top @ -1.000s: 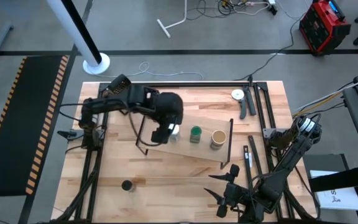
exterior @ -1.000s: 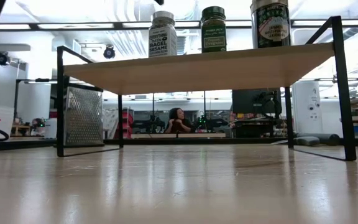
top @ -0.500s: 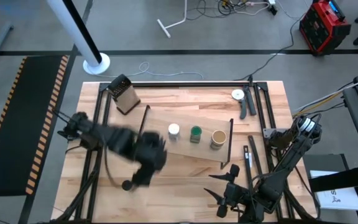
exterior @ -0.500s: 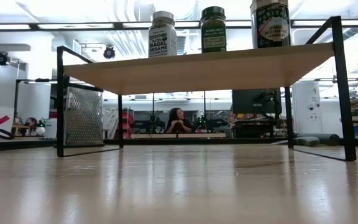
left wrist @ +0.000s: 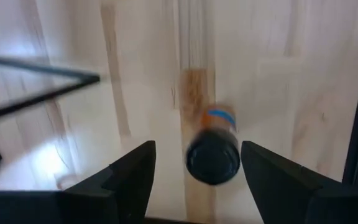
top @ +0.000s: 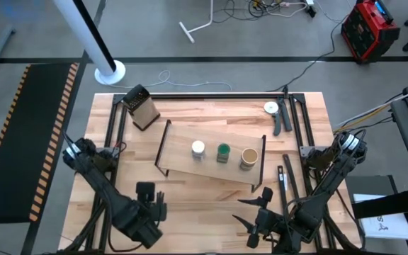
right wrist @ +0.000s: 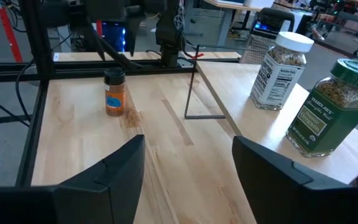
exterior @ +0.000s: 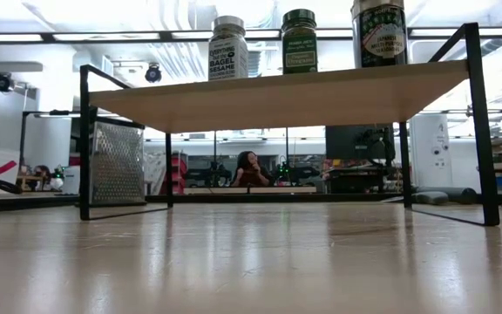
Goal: Shelf spices
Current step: Put the black seasoning bottle on the shelf, then return to Home Position
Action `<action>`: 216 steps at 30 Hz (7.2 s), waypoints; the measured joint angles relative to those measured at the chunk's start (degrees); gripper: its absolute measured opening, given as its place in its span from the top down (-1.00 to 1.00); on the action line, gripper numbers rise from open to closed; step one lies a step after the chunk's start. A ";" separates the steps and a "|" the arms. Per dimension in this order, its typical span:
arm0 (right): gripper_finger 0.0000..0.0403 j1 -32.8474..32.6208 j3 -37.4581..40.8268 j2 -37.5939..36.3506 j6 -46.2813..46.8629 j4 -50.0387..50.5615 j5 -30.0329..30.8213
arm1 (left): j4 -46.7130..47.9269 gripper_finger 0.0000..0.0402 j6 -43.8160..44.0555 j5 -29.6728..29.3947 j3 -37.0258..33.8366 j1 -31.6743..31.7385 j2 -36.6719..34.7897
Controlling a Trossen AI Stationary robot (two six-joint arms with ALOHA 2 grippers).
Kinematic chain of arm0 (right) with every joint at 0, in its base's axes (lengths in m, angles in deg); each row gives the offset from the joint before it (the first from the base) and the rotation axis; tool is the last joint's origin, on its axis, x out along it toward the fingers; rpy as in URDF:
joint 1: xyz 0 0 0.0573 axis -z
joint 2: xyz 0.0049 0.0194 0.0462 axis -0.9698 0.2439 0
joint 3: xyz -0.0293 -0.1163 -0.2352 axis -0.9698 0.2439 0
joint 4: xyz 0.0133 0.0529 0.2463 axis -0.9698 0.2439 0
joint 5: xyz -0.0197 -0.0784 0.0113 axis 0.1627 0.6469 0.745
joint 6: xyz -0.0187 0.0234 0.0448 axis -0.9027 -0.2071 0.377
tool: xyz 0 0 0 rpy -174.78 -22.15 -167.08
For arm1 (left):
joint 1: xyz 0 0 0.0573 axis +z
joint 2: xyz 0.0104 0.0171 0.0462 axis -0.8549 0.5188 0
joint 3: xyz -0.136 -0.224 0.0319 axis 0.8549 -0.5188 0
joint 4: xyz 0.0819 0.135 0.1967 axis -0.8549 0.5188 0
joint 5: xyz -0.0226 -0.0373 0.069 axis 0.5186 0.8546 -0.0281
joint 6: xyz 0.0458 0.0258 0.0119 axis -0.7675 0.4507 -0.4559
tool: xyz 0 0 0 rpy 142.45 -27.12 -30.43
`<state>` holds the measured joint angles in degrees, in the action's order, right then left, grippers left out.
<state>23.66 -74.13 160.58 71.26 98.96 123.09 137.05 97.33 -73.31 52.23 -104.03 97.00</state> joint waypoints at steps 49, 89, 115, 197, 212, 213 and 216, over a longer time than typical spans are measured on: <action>-0.09 0.00 0.00 -0.02 -0.20 -0.50 -1.90 | -39.93 -0.72 35.51 8.51 -41.01 -1.14 -16.95; -0.03 0.13 0.00 -0.02 -0.63 -1.28 -1.47 | -16.11 0.13 -9.51 6.86 -9.98 16.35 -16.95; -0.03 0.13 0.00 -0.02 -1.16 -1.28 -1.46 | -9.07 0.10 -53.58 3.66 -4.45 38.16 -16.97; -0.08 0.13 0.00 -0.02 -1.70 -1.24 -1.92 | -4.08 -0.34 -55.44 -1.21 -0.34 45.07 -17.32; 0.00 -3.66 0.00 -4.52 -0.45 8.43 0.17 | 2.42 -0.27 -35.46 2.44 8.84 39.36 -21.38; 0.00 -4.18 0.00 -4.90 0.16 10.31 0.13 | 1.41 -0.25 -33.50 2.42 8.39 38.43 -21.92; 0.00 -5.22 0.08 -5.77 0.13 13.29 0.15 | -2.05 -0.20 -27.77 2.44 6.82 35.02 -23.67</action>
<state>18.44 -74.05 154.81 71.39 112.25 123.24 134.99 69.56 -70.87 59.05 -69.01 73.33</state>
